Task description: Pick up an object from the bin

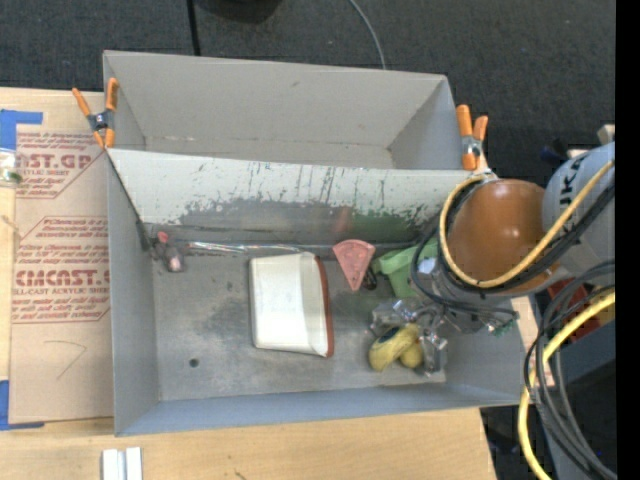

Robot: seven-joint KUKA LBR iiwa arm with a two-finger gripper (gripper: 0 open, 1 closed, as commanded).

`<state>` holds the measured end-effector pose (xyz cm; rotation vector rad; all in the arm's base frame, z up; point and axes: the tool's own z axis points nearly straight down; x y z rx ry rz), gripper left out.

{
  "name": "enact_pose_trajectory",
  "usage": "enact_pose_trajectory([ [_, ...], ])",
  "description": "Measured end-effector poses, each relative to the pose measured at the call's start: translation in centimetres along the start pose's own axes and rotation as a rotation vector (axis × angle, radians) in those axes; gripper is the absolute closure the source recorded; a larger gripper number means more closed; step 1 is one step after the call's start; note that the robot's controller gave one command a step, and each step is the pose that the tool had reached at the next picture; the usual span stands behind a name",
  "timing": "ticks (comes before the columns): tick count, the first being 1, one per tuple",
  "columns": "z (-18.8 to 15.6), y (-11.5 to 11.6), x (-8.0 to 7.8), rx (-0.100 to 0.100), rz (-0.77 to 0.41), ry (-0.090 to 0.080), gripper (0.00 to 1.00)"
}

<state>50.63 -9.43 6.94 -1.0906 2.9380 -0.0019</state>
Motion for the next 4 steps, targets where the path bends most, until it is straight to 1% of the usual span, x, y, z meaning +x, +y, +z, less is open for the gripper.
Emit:
enact_pose_trajectory([
  [4,0.02,0.0,0.03,0.0,0.0,0.001,1.0],
])
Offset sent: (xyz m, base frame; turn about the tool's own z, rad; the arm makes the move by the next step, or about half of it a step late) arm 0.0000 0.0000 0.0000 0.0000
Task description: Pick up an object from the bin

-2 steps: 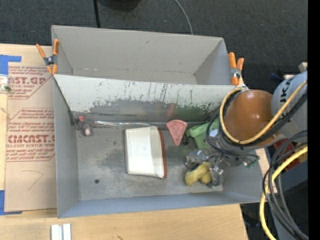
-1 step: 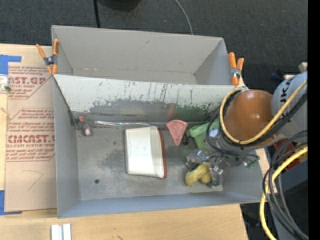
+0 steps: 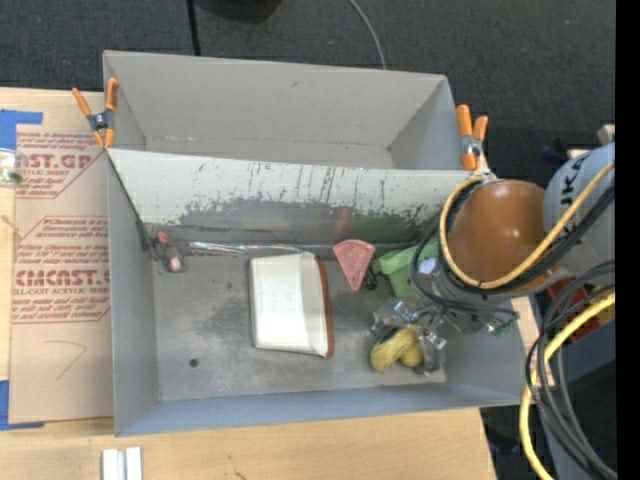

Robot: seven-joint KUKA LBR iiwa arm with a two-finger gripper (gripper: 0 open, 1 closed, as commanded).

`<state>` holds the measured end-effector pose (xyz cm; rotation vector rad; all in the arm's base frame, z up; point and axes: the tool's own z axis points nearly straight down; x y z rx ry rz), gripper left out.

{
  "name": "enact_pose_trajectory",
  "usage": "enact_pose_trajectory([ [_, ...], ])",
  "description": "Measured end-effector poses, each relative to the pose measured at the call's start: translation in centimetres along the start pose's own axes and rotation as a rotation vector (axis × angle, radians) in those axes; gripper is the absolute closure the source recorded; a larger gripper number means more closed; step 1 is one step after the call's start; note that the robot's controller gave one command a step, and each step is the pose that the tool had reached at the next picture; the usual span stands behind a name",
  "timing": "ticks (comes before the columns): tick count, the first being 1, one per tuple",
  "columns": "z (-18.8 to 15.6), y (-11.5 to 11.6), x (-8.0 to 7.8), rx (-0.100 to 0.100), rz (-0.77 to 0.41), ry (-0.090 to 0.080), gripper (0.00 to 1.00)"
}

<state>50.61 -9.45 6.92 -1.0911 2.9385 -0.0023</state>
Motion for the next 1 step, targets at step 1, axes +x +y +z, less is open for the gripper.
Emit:
enact_pose_trajectory([
  [1,0.0,0.0,0.0,0.0,0.0,0.0,1.0],
])
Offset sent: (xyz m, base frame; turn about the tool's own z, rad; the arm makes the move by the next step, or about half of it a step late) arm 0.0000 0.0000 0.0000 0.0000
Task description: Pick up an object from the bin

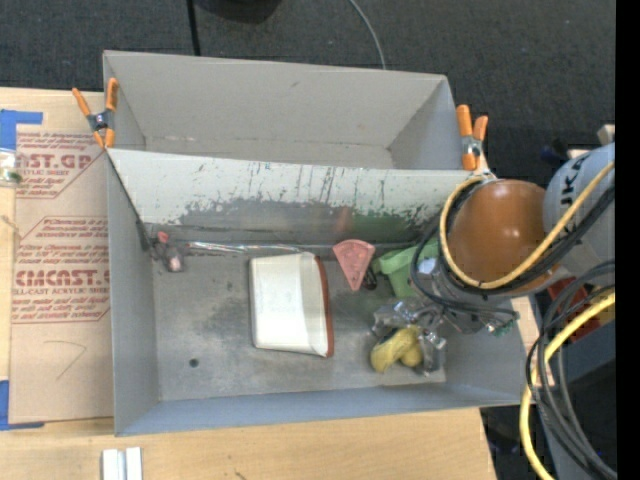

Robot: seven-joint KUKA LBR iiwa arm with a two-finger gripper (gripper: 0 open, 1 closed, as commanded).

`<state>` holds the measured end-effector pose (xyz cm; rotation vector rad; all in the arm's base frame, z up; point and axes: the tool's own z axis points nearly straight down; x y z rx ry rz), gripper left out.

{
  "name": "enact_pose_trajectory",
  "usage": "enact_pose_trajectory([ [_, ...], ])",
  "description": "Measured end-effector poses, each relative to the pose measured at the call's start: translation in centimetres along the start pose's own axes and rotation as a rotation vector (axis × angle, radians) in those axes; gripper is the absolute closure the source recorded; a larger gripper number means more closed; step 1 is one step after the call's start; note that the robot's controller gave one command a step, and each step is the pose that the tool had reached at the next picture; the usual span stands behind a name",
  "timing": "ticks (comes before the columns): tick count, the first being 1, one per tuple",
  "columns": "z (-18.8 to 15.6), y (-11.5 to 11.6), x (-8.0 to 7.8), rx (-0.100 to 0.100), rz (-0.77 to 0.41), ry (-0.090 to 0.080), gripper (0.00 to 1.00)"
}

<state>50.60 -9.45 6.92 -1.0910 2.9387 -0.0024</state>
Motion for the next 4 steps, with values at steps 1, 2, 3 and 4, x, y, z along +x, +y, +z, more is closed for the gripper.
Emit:
enact_pose_trajectory([
  [1,0.0,0.0,0.0,0.0,0.0,0.0,1.0],
  [2,0.0,0.0,0.0,0.0,0.0,0.0,1.0],
  [3,0.0,0.0,0.0,0.0,0.0,0.0,1.0],
  [4,-11.8,-1.1,0.0,-0.001,-0.039,-0.002,1.0],
])
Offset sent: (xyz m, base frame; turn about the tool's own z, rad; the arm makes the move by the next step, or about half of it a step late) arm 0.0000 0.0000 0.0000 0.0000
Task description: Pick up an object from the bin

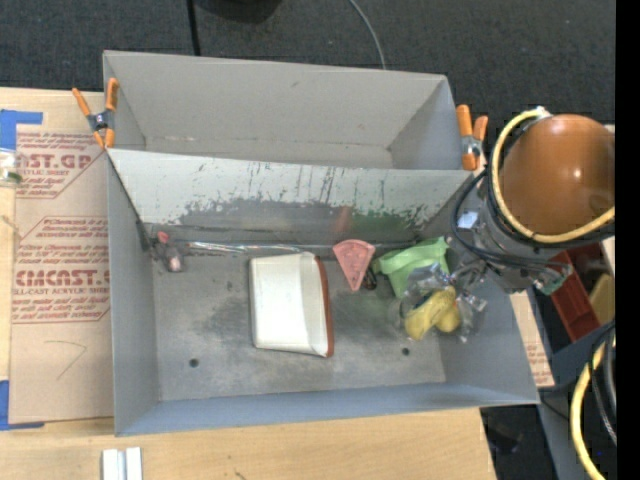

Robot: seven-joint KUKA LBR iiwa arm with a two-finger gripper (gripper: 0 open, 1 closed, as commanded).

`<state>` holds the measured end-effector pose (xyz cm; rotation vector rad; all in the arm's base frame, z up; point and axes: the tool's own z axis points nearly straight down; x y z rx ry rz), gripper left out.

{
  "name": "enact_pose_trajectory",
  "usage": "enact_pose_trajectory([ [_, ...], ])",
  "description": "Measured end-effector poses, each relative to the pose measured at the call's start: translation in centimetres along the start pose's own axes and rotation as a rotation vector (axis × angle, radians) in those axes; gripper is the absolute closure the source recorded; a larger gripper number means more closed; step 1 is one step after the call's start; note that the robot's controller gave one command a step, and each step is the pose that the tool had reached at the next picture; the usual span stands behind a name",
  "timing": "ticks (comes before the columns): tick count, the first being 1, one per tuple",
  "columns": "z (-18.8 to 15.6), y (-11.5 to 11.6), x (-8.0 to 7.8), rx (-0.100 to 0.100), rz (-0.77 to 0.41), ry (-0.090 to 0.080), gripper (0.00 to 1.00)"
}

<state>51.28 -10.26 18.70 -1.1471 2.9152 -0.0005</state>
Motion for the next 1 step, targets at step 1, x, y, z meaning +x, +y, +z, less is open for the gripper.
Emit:
enact_pose_trajectory([
  [1,0.01,0.01,-0.01,0.0,0.0,0.0,1.0],
])
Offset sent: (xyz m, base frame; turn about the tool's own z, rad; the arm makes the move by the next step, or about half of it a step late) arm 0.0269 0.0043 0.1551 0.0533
